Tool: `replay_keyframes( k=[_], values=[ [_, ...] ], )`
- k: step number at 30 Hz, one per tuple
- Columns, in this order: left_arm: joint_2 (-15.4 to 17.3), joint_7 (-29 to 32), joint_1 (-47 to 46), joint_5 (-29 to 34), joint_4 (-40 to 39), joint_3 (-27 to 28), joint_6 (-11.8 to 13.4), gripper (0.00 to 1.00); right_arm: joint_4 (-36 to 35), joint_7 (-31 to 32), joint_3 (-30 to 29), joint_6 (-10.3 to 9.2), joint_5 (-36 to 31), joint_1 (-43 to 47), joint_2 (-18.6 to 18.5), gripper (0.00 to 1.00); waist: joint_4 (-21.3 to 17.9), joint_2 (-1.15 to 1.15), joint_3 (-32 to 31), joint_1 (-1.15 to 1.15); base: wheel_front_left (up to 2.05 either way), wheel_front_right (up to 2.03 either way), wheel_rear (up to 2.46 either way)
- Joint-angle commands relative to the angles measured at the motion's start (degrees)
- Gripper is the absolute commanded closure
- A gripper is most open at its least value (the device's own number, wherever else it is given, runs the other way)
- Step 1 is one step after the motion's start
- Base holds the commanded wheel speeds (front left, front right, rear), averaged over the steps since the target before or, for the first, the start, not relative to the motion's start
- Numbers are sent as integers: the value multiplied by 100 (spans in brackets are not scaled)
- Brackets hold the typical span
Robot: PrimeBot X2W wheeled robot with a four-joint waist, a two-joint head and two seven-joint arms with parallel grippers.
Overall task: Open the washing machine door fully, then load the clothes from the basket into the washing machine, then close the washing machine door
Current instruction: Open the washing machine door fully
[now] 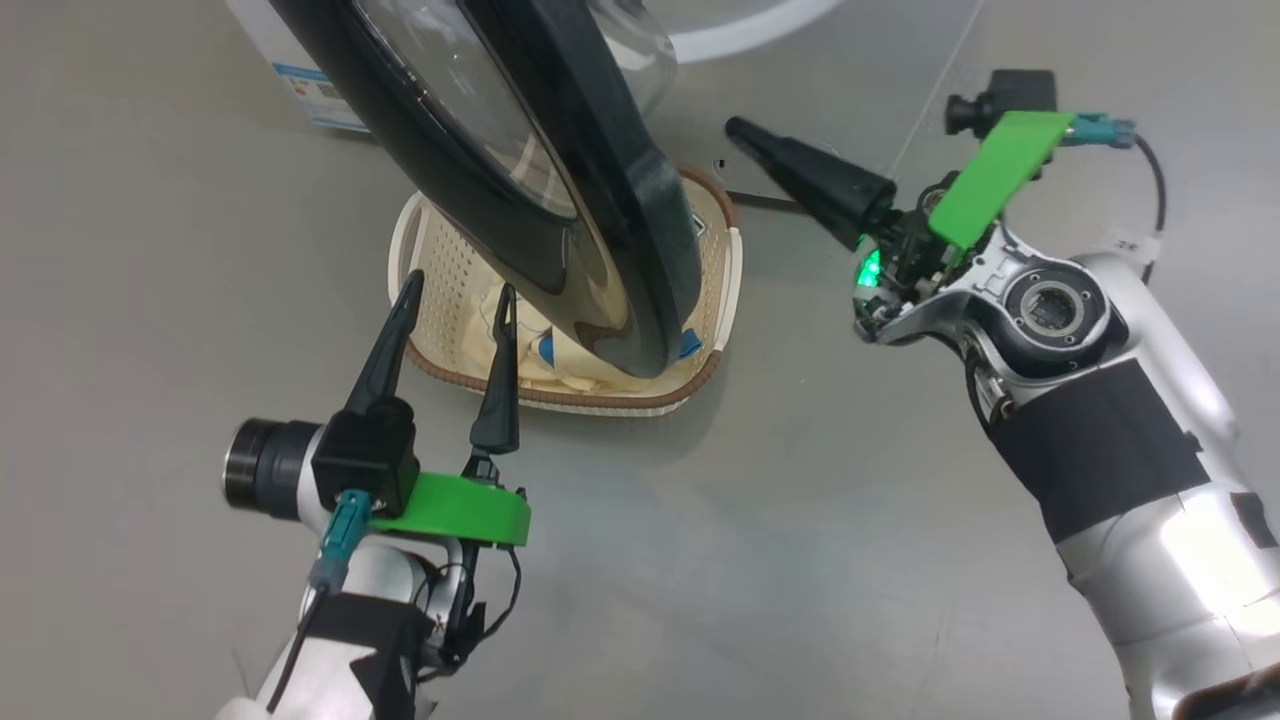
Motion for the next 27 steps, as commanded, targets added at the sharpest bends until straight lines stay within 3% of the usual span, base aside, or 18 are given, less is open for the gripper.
replay_keyframes(
  k=[1, 6, 7, 10, 11, 19, 27],
  values=[
    [75, -39, 45, 22, -138, 211, -40, 0, -160, -231, -97, -15, -71, 61, 65, 100, -17, 0, -33, 0, 0, 0, 0],
    [75, -39, 70, -5, -90, 234, -45, 0, -251, -874, -374, -15, -261, 212, -47, 100, -53, 0, -114, 0, 0, 0, 0],
    [75, -39, 79, -7, -83, 246, -42, 0, -285, -1032, -438, -15, -321, 272, -83, 85, -68, 0, -133, 0, 0, 0, 0],
    [78, -39, 118, 0, -59, 281, -41, 0, -443, -1424, -576, -15, -521, 473, -196, 8, -127, 0, -195, 0, 0, 0, 0],
    [81, -39, 140, 6, -52, 294, -41, 0, -499, -1551, -616, -15, -600, 553, -238, 0, -153, 0, -222, 0, 0, 0, 0],
    [118, -39, 324, 27, 27, 387, -61, 0, -804, -2510, -836, -15, -1335, 1220, -458, 0, -358, 0, -458, 0, 0, 0, 0],
    [130, -39, 468, -2, 100, 472, -80, 0, -874, -3493, -939, -15, -2753, 1782, -712, 0, -491, 0, -704, 0, 0, 0, 0]
  ],
)
